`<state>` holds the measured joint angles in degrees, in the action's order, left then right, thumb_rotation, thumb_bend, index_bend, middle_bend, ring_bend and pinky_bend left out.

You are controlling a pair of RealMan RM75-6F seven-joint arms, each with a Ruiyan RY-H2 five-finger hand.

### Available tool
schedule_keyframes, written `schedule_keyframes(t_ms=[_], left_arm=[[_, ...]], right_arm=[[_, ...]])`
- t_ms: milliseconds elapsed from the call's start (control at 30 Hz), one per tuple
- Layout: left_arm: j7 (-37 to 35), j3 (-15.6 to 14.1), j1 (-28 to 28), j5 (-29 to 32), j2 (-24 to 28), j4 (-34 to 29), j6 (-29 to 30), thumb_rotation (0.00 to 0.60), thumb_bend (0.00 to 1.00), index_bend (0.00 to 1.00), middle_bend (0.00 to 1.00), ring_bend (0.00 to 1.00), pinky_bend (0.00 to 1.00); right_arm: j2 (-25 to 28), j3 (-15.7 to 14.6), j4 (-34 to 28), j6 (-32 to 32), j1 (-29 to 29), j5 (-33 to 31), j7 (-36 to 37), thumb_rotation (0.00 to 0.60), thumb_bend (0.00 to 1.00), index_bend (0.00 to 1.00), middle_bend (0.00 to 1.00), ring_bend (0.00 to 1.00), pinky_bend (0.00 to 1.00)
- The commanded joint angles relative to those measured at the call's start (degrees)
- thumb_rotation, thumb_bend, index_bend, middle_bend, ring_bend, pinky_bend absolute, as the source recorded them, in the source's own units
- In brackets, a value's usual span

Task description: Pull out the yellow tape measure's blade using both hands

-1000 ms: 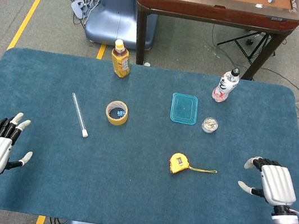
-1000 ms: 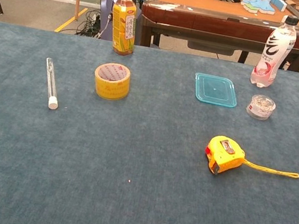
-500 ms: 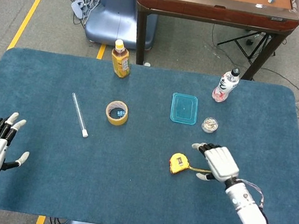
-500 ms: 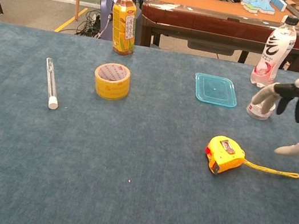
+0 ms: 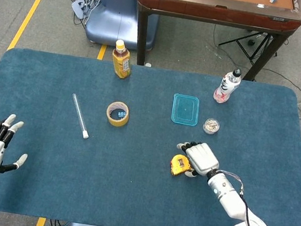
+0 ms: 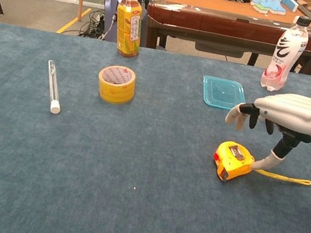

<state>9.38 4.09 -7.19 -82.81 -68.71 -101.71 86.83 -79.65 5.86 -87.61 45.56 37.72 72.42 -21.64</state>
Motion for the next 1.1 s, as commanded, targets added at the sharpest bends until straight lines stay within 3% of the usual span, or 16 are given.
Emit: schedule_keyframes(t_ms=[33, 533, 1100], left_arm=[[-0.2, 0.0, 0.2, 0.2, 0.1, 0.0, 0.1, 0.6, 0.25, 0.13, 0.0, 0.0, 0.0], [-1.5, 0.8, 0.2, 0.8, -0.1, 1.2, -0.2, 0.6, 0.25, 0.12, 0.0, 0.0, 0.0], [-2.0, 0.9, -0.1, 1.2, -0.2, 1.8, -1.5, 0.6, 0.25, 0.12, 0.0, 0.0, 0.0]], right_arm=[[-0.7, -0.6, 0.8, -0.6, 0.6, -0.2, -0.5, 0.6, 0.01, 0.23, 0.3, 0.31, 0.42], [-8.5, 0.7, 7.1, -1.5, 4.9, -4.7, -3.1, 0.6, 0.03, 0.23, 0.31, 0.31, 0.42], [-6.9, -1.8, 5.2, -0.5, 4.2, -9.3, -4.7, 0.6, 0.08, 0.23, 0.33, 0.31, 0.42]])
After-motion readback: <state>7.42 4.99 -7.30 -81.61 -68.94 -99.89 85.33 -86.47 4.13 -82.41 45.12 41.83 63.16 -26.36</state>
